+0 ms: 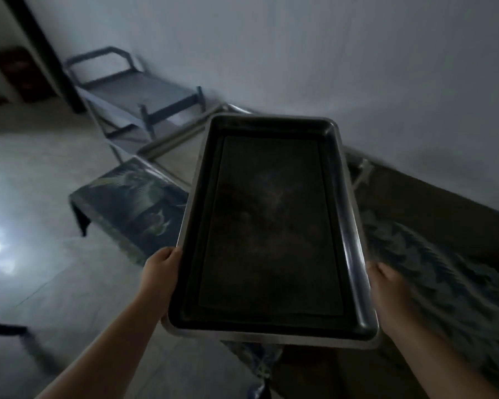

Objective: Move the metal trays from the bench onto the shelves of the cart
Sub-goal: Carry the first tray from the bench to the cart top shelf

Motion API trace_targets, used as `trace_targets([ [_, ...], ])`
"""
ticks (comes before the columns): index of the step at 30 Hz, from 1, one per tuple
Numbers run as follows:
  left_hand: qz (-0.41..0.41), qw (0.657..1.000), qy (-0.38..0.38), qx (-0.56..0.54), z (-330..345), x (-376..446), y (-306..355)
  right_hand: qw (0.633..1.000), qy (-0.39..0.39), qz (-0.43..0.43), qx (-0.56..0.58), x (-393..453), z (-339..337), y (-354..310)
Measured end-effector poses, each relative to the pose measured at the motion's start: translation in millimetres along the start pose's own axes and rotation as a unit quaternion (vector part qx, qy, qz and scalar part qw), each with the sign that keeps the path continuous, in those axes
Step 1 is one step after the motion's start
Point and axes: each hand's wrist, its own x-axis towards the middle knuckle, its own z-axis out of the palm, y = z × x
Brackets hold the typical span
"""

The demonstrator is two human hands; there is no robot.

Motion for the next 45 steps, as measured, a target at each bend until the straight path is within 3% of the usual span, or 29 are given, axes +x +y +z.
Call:
trace_targets([
  [10, -0.011, 0.983, 0.175, -0.062, -234, 40, -49, 0.982, -0.155, -0.101, -0.026, -61, 219, -149],
  [17, -0.037, 0.962, 0.248, -0.108, -348, 60, -83, 0.960, -0.237, -0.149, -0.036, -94, 352, -218],
  [24, -0.077, 0.937, 0.304, -0.156, -407, 112, -104, 0.932, -0.299, -0.195, -0.070, -80, 481, -279],
  [35, -0.114, 0.897, 0.382, -0.190, -469, 229, -69, 0.888, -0.375, -0.251, -0.088, -38, 658, -398],
  [45, -0.097, 0.913, 0.347, -0.192, -552, 394, -42, 0.910, -0.337, -0.225, -0.084, -11, 784, -471],
])
